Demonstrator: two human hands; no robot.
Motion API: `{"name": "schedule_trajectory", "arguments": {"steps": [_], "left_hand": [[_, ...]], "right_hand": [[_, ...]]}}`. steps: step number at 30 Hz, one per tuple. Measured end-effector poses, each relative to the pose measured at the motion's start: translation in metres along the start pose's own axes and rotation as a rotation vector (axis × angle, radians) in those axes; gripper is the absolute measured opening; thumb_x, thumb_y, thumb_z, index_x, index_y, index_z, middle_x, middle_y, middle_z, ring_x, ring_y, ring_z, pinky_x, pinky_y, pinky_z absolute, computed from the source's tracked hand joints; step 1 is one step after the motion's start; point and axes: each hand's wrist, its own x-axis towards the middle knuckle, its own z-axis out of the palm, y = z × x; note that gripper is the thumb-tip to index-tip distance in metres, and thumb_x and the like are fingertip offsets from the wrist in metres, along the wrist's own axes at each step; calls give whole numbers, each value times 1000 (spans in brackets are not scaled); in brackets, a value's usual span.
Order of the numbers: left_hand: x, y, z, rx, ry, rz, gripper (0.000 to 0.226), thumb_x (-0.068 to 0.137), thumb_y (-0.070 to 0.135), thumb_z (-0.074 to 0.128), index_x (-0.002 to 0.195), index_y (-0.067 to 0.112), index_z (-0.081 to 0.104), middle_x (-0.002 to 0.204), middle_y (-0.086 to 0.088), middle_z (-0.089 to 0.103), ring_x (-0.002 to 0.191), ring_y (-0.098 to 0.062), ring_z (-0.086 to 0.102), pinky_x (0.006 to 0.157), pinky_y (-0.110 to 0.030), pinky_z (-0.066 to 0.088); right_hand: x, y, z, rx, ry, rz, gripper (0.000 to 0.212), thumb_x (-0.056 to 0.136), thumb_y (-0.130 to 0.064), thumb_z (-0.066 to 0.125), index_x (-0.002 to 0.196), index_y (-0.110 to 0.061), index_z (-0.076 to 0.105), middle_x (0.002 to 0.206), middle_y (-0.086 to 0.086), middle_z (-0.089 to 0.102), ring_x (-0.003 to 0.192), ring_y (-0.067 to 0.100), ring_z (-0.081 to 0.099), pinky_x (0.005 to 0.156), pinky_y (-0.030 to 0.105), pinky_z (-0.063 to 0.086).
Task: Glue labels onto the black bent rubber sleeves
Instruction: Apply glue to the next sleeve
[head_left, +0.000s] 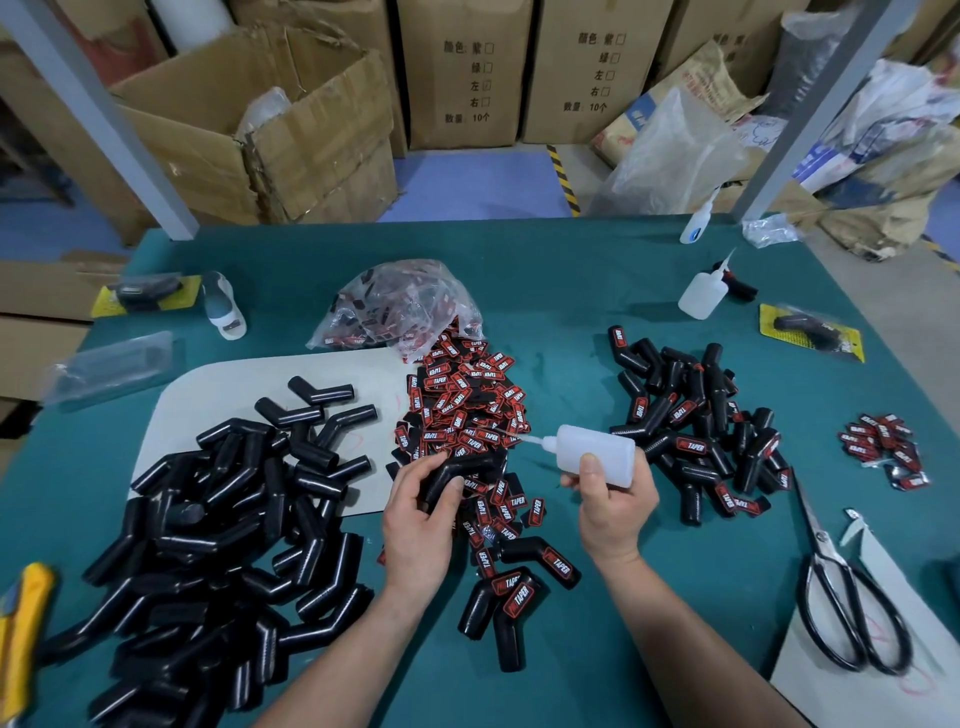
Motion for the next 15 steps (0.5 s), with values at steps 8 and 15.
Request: {"name": "schedule_trajectory", "arguments": {"steps": [8, 15], "left_hand": [[0, -3, -1, -14, -18, -4, 27, 92, 34, 71, 116, 44, 66, 119, 17, 68, 117, -11, 65, 108, -46, 50], [1, -7, -1, -29, -29, 27, 30, 89, 42, 69, 119, 41, 66, 123, 5, 69, 114, -28, 67, 106, -54, 50]], "right_hand": [[7, 15, 7, -369, -325, 5, 22, 78, -32, 74, 97, -40, 66, 102, -23, 60, 96, 7, 60, 83, 16, 44], [10, 15, 5, -505, -327, 57, 35, 85, -22, 75, 98, -48, 56, 103, -24, 61, 96, 6, 59, 79, 24, 49]]}}
